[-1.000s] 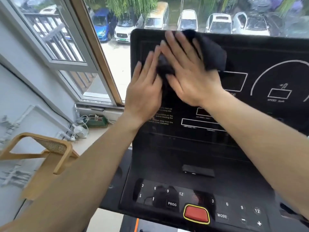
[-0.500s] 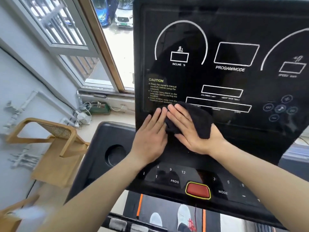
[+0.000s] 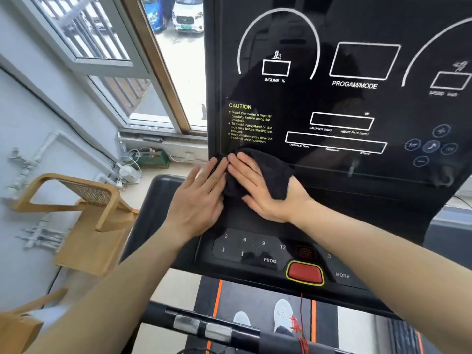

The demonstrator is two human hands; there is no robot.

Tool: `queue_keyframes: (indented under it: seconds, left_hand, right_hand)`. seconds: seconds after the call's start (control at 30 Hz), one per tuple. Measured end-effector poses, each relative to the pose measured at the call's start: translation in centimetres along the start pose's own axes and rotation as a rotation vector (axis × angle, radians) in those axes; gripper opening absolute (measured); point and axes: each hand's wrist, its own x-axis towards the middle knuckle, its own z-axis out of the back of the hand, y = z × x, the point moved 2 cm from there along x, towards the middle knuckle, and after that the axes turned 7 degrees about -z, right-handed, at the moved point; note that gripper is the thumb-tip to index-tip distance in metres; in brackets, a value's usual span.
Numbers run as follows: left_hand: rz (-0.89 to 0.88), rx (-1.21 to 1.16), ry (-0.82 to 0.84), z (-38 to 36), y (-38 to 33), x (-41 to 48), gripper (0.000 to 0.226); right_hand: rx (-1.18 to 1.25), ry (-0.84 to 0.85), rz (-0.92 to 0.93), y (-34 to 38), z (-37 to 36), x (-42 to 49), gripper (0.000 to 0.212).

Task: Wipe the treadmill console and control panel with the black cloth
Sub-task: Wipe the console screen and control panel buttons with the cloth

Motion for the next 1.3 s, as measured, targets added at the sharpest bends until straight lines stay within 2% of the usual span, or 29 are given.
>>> queue_keyframes:
  seconds: [0.13,0.33,0.5,0.6,0.7,0.8,0.9,0.97,1.03,1.13,1.2,1.3]
  left_hand:
    - [0.046,-0.085,0.024,0.5,-3.0,1.7,0.062]
    - [-0.112,-0.140,-0.060,1.7,-8.3,8.0,0.061]
    - [0.065,-0.131,-0.266,6.2,-5.2,14.6,0.061]
    - [0.122,-0.082,-0.395,9.3,-3.5,19.3,0.056]
    - [0.082,-0.105,-0.462,9.0,-5.1,21.0,0.054]
    - [-0.031,-0.164,-0.418,5.2,-8.9,18.2,0.052]
    - [-0.184,-0.174,-0.306,1.4,-12.1,14.2,0.046]
    - [-0.241,-0.172,-0.255,1.0,-13.5,14.3,0.045]
    - [-0.227,-0.181,-0.259,2.2,-13.2,16.0,0.044]
    - [-0.137,-0.156,-0.373,5.7,-11.9,20.5,0.046]
    - [-0.089,-0.164,-0.469,8.4,-11.3,24.0,0.048]
    - [-0.108,-0.193,-0.524,11.3,-12.8,28.5,0.051]
  right_hand:
    - [-0.079,0.027,-0.027,-1.6,0.6,-2.3,0.071]
    - [-0.110,-0.019,-0.182,-7.4,3.9,-8.8,0.074]
    - [-0.234,-0.181,-0.183,-12.0,11.6,-1.1,0.066]
    - [-0.179,-0.299,-0.227,-14.2,15.4,1.9,0.063]
    - [-0.099,-0.399,-0.382,-14.0,14.5,-0.1,0.067]
    - [-0.090,-0.342,-0.537,-11.4,9.7,-5.4,0.075]
    - [-0.115,-0.247,-0.503,-9.3,5.0,-10.8,0.079]
    - [-0.147,-0.210,-0.432,-10.6,5.1,-12.9,0.075]
    - [-0.128,-0.182,-0.319,-13.1,7.2,-12.0,0.071]
    - [-0.120,-0.273,-0.267,-17.4,12.5,-8.3,0.067]
    - [-0.149,-0.356,-0.313,-19.4,15.7,-6.6,0.068]
    - [-0.262,-0.444,-0.530,-21.5,17.8,-7.8,0.067]
